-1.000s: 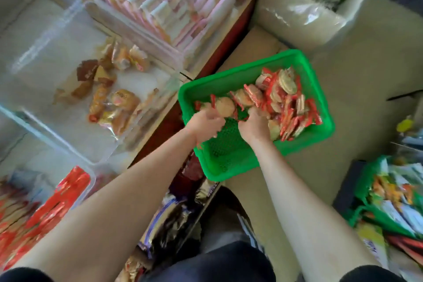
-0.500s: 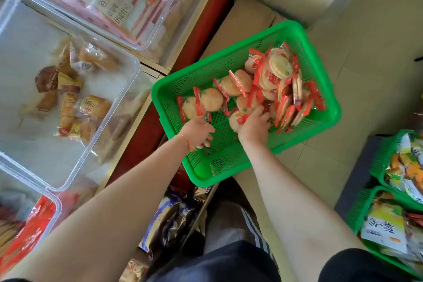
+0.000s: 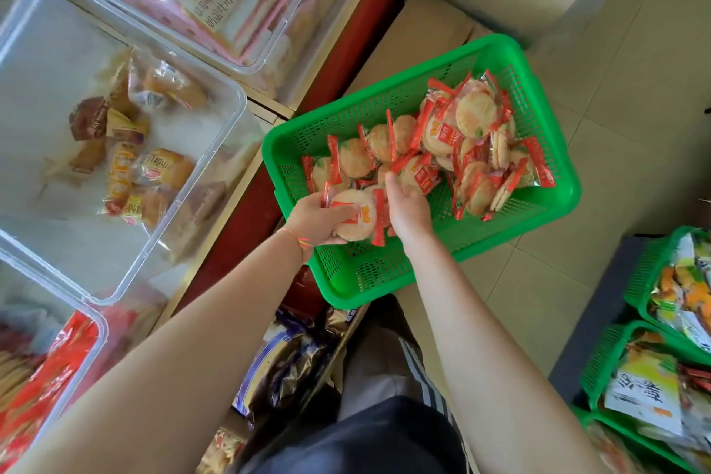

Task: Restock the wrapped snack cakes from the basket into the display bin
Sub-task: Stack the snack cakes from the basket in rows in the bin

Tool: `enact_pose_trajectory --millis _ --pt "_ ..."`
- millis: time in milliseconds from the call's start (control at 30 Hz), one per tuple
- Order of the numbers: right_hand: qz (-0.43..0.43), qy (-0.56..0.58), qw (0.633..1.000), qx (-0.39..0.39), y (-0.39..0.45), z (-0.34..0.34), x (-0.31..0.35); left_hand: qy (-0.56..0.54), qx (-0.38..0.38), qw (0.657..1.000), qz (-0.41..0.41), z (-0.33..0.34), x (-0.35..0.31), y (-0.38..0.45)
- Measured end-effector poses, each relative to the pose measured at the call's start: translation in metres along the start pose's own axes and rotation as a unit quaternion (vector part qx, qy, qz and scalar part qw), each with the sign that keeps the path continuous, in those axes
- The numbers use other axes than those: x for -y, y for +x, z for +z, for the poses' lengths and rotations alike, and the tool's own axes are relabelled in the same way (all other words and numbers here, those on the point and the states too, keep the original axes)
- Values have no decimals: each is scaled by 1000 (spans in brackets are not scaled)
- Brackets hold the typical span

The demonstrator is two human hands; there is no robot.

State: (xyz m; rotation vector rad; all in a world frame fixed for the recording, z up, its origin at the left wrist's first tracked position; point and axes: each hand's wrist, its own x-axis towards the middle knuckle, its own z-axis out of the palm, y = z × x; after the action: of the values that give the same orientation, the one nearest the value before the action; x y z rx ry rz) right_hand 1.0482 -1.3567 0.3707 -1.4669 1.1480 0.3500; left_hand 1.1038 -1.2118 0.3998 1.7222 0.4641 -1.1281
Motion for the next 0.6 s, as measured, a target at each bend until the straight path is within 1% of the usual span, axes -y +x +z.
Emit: enact_pose_trajectory --millis 67,100,167,233,267,333,433,600 --pt "43 -6 998 -47 12 4 -3 6 -72 996 46 -7 2 1" --pt "92 2 994 -57 17 6 -5 0 -86 995 58 -11 1 2" --pt "196 72 977 -45 23 13 -8 -2 -83 995 62 -17 1 4" --pt "250 185 950 -26 23 18 -9 -17 -75 996 53 -22 2 5" --pt "261 224 939 -24 24 20 -10 -34 -76 995 47 -24 2 5" --pt "268 255 929 -18 24 23 -15 -84 -74 993 37 -26 3 3" --pt "275 245 930 26 23 26 -19 -154 -49 987 22 -28 3 3" --pt "248 207 941 98 18 26 -16 -209 -11 978 -1 -34 0 1"
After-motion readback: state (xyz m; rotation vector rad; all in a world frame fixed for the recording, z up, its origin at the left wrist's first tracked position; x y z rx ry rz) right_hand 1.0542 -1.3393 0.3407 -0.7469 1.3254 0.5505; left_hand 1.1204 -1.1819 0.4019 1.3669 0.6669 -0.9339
